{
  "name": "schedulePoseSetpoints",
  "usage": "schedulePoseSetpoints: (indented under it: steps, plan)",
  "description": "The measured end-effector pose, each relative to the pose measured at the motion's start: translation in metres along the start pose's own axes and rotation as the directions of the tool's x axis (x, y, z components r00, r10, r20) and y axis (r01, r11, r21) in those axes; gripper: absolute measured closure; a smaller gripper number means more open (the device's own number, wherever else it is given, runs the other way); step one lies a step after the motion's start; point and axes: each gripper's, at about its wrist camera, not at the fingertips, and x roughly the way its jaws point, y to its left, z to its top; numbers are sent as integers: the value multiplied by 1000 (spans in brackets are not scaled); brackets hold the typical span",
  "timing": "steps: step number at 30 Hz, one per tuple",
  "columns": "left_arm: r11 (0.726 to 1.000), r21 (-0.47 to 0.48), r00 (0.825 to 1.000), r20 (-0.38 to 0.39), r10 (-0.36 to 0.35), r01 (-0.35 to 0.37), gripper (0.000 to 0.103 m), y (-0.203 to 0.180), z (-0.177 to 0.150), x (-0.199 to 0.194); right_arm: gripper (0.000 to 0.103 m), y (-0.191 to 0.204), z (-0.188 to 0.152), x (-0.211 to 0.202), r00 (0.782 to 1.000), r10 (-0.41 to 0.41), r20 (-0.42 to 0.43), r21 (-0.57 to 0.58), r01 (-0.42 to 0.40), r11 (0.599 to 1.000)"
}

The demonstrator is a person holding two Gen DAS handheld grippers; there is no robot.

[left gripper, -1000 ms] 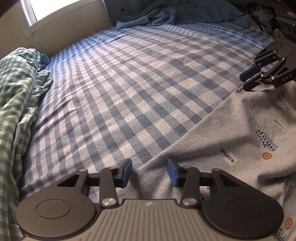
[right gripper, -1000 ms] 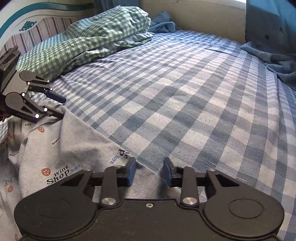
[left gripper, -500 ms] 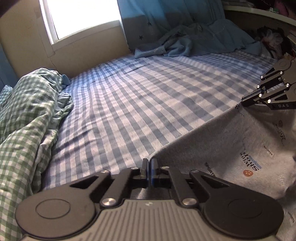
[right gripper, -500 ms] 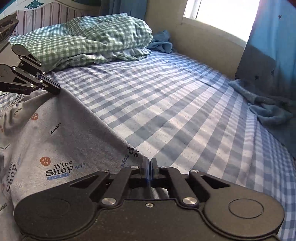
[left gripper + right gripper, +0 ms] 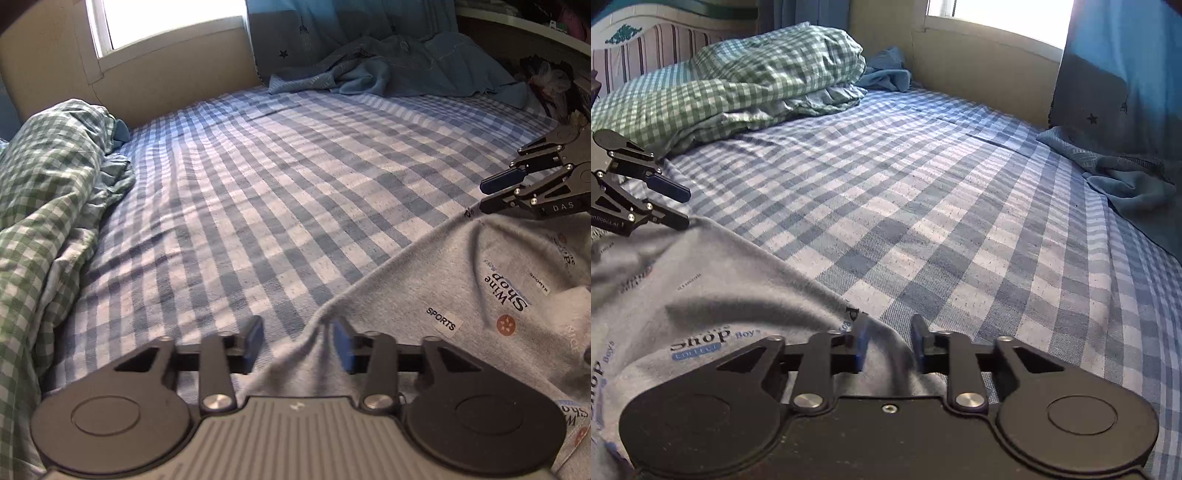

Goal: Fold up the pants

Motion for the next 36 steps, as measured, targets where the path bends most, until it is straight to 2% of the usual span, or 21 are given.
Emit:
schedulePoseSetpoints:
  steps: [2, 4, 5, 8, 11, 12, 14, 15, 16, 17, 18, 19, 20, 22, 25, 28, 30, 33, 36]
  plan:
    - [1000, -15, 1000, 21, 0, 0, 34, 17, -1, -13, 50, 2, 4, -3, 999, 20, 26, -3, -20, 1000]
    - [999, -40, 1000, 21, 7, -6, 25, 35, -4, -23, 34, 4, 7, -2, 999, 40, 34, -5, -40, 999]
    - [999, -51, 1000, 16, 13, -12, 23, 42, -6, -27, 31, 5, 9, -1, 998, 57, 35, 2, -57, 998]
    - [998, -67, 1000, -26, 12, -14, 20, 63, -17, -34, 31, 8, 13, 8, 995, 94, 27, 20, -95, 995]
    - [997, -83, 995, -100, -12, 4, 21, 73, -32, -31, 32, 11, 14, 20, 993, 115, -12, 33, -115, 993]
    - [997, -82, 992, -126, -11, 1, 24, 72, -38, -28, 32, 12, 14, 24, 993, 118, -29, 41, -117, 992]
    - [998, -60, 985, -175, 0, -11, 40, 68, -45, -20, 33, 13, 12, 31, 990, 126, -63, 69, -122, 990]
    - [998, -58, 980, -197, 11, -23, 52, 66, -47, -16, 35, 14, 12, 33, 990, 120, -76, 78, -114, 990]
    - [996, -87, 982, -187, 15, -32, 57, 65, -49, -17, 42, 14, 12, 33, 991, 108, -79, 83, -102, 991]
    - [992, -118, 983, -181, 12, -33, 66, 65, -49, -17, 60, 15, 12, 32, 993, 97, -74, 87, -91, 992]
    - [989, -148, 984, -178, 4, -30, 96, 65, -47, -18, 71, 16, 13, 31, 992, 98, -73, 87, -92, 992]
    - [985, -166, 984, -180, 13, -43, 101, 64, -45, -18, 91, 18, 15, 30, 993, 92, -73, 82, -86, 993]
    - [982, -176, 981, -189, 34, -68, 101, 62, -44, -18, 97, 21, 16, 28, 994, 77, -77, 71, -71, 995]
    - [979, -174, 980, -185, 76, -109, 102, 55, -40, -22, 101, 30, 17, 22, 996, 42, -79, 33, -39, 999]
    - [976, -147, 983, -121, 141, -158, 102, 43, -36, -42, 102, 38, 18, 0, 1000, 1, -29, 8, -1, 1000]
    - [976, -108, 982, -9, 190, -190, 102, 32, -35, -78, 102, 45, 15, -38, 998, -21, 56, 1, 21, 1000]
    - [980, -67, 978, 76, 192, -187, 102, 22, -38, -106, 102, 53, 9, -66, 994, -38, 101, -31, 41, 999]
    - [982, -6, 964, 187, 189, -191, 102, 6, -49, -145, 103, 70, -8, -112, 984, -65, 164, -65, 76, 995]
    - [977, 71, 942, 289, 173, -201, 102, -17, -66, -182, 103, 93, -30, -155, 972, -89, 218, -103, 113, 988]
